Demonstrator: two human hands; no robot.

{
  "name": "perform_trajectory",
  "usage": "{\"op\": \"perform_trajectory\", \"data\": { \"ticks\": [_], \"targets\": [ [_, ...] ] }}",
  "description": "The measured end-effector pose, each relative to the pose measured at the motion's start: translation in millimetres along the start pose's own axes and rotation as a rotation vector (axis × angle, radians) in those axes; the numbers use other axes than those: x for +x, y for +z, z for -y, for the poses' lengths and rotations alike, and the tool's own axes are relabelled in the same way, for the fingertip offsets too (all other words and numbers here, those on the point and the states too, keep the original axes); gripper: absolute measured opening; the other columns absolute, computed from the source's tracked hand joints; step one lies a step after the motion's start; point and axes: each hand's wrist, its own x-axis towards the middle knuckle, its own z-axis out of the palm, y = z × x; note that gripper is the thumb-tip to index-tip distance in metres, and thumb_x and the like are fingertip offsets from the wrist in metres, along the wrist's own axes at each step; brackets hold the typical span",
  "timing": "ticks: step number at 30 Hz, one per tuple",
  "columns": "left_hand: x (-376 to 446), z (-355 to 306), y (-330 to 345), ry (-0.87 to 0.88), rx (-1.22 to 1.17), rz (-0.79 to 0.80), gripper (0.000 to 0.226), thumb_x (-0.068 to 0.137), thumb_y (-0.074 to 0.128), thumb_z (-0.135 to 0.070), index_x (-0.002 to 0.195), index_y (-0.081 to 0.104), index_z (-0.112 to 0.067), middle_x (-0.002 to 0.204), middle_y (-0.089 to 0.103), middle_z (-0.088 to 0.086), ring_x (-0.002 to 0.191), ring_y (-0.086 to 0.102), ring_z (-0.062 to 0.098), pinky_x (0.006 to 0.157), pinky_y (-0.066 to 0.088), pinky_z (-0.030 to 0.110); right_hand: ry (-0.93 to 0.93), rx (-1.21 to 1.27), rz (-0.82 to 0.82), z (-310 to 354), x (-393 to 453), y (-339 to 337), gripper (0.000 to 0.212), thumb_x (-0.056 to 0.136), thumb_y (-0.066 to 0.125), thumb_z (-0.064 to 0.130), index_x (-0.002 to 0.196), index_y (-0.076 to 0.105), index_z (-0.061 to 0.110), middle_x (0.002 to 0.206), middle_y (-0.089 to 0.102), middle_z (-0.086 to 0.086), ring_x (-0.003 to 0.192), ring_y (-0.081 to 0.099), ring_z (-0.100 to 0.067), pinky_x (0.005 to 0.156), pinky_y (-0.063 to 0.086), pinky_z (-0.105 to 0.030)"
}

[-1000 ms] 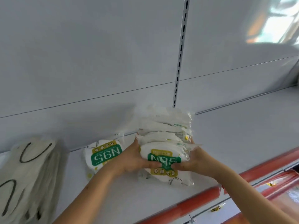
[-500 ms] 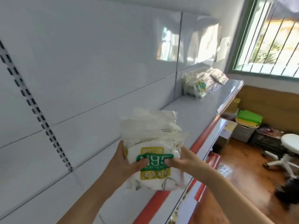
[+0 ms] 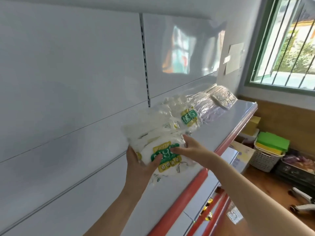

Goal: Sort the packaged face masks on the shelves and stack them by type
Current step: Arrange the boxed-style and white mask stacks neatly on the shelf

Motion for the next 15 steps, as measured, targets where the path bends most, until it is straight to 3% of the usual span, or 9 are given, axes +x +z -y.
{"op": "perform_trajectory", "data": {
  "ticks": [2,4,7,10,12,15],
  "targets": [
    [33,10,18,0.000,0.004,-0.074,0.105,0.061,0.095,-0.045,0.148,0.036,-0.031,0.143,0.053,-0.002,0.125,0.061,0.013,0.093,0.060,0.039,-0.021,-0.083,-0.014,0,38,-26,0.029,0.087,0.075,0.019,0.110,0.058,0.012,0.091,0.074,0.009,0.086,0.070,-0.006,0.076,0.058,-0.023],
    [66,23,32,-0.002,0.034,-0.122,0.108,0.058,0.093,-0.058,0.147,0.034,-0.038,0.145,0.049,-0.003,0.130,0.056,0.015,0.101,0.055,0.044,-0.051,-0.182,-0.070,-1,71,-42,0.027,0.088,0.073,0.020,0.109,0.058,0.012,0.094,0.071,0.005,0.083,0.068,-0.009,0.074,0.057,-0.024],
    [109,59,39,-0.032,0.174,-0.154,0.117,0.046,0.088,-0.072,0.141,0.041,-0.023,0.134,0.054,-0.001,0.127,0.056,0.020,0.105,0.052,0.045,-0.094,-0.514,-0.247,-22,103,-51,0.060,0.086,0.075,0.032,0.137,0.049,0.011,0.126,0.062,-0.003,0.106,0.061,-0.014,0.089,0.047,-0.027],
    [129,89,42,-0.082,0.180,-0.138,0.125,0.038,0.090,-0.076,0.143,0.040,-0.029,0.138,0.055,0.001,0.130,0.056,0.021,0.107,0.050,0.048,-0.018,-0.750,-0.362,-52,110,-56,0.092,0.083,0.071,0.053,0.154,0.027,0.015,0.150,0.041,-0.007,0.133,0.045,-0.026,0.106,0.041,-0.039],
    [134,87,52,-0.079,0.166,-0.131,0.123,0.044,0.093,-0.068,0.146,0.035,-0.030,0.143,0.053,-0.001,0.132,0.055,0.016,0.110,0.048,0.046,0.005,-0.737,-0.368,-65,112,-61,0.094,0.081,0.068,0.061,0.154,0.028,0.017,0.148,0.042,-0.006,0.128,0.051,-0.026,0.104,0.046,-0.041],
    [140,84,70,-0.065,0.160,-0.098,0.117,0.051,0.092,-0.058,0.146,0.034,-0.022,0.141,0.054,-0.003,0.129,0.056,0.010,0.110,0.048,0.037,-0.024,-0.709,-0.345,-71,118,-67,0.079,0.082,0.070,0.056,0.146,0.042,0.020,0.139,0.050,-0.001,0.114,0.058,-0.021,0.091,0.049,-0.033]
  ]
}}
